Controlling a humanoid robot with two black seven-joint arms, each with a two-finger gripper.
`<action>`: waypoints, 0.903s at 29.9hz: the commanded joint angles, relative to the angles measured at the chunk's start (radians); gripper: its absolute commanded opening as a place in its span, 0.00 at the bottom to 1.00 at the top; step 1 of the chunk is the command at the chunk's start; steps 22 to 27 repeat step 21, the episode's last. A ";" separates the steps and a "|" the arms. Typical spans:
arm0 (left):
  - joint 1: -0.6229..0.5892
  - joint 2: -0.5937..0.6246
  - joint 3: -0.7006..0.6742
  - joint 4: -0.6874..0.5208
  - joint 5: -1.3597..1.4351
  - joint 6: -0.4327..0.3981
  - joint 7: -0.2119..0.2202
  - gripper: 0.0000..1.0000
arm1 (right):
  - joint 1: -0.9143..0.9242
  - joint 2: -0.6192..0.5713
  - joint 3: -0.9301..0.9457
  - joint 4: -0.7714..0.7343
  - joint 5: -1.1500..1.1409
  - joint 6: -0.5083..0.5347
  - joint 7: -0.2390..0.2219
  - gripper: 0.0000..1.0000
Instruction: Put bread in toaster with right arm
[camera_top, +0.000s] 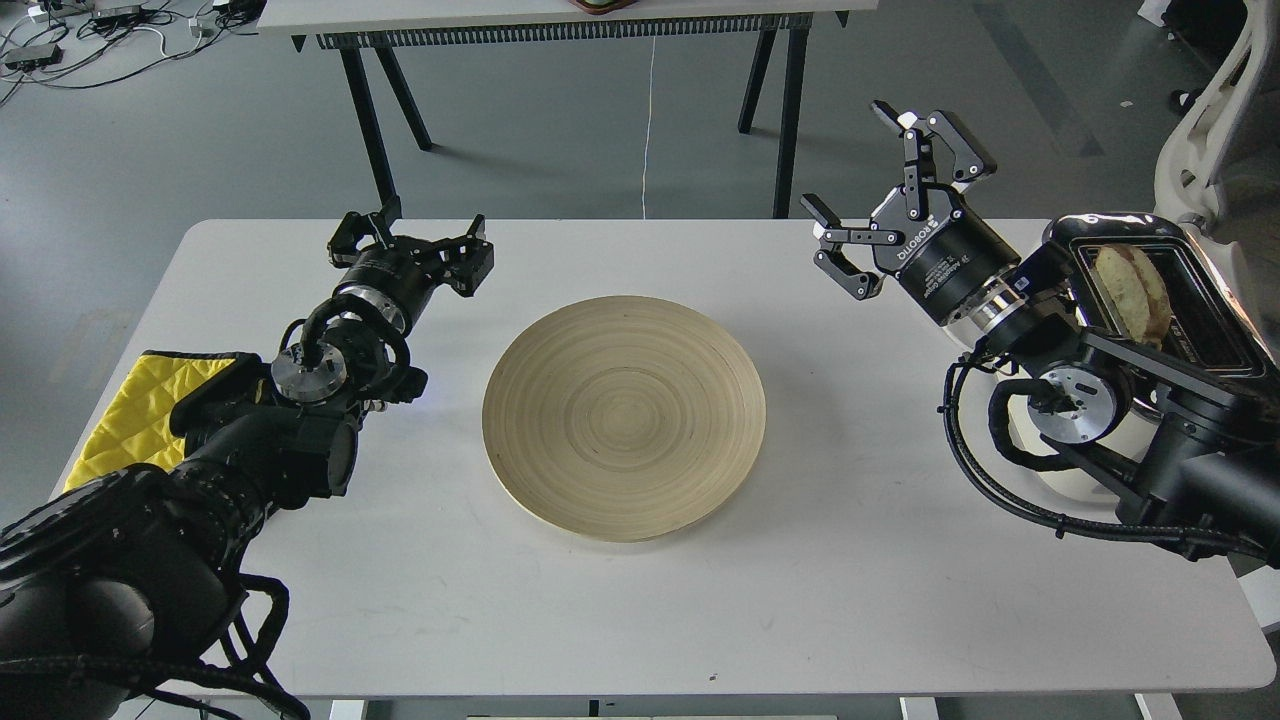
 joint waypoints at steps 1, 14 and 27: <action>0.000 0.000 0.000 0.000 0.000 0.000 0.000 1.00 | -0.024 0.054 -0.002 -0.126 0.060 0.015 0.000 0.99; 0.000 0.000 0.000 0.000 -0.002 0.000 0.000 1.00 | -0.029 0.057 -0.014 -0.132 0.057 0.015 0.000 0.99; 0.000 0.000 0.000 0.000 0.000 0.000 0.000 1.00 | -0.024 0.068 -0.006 -0.134 0.057 0.015 0.000 0.99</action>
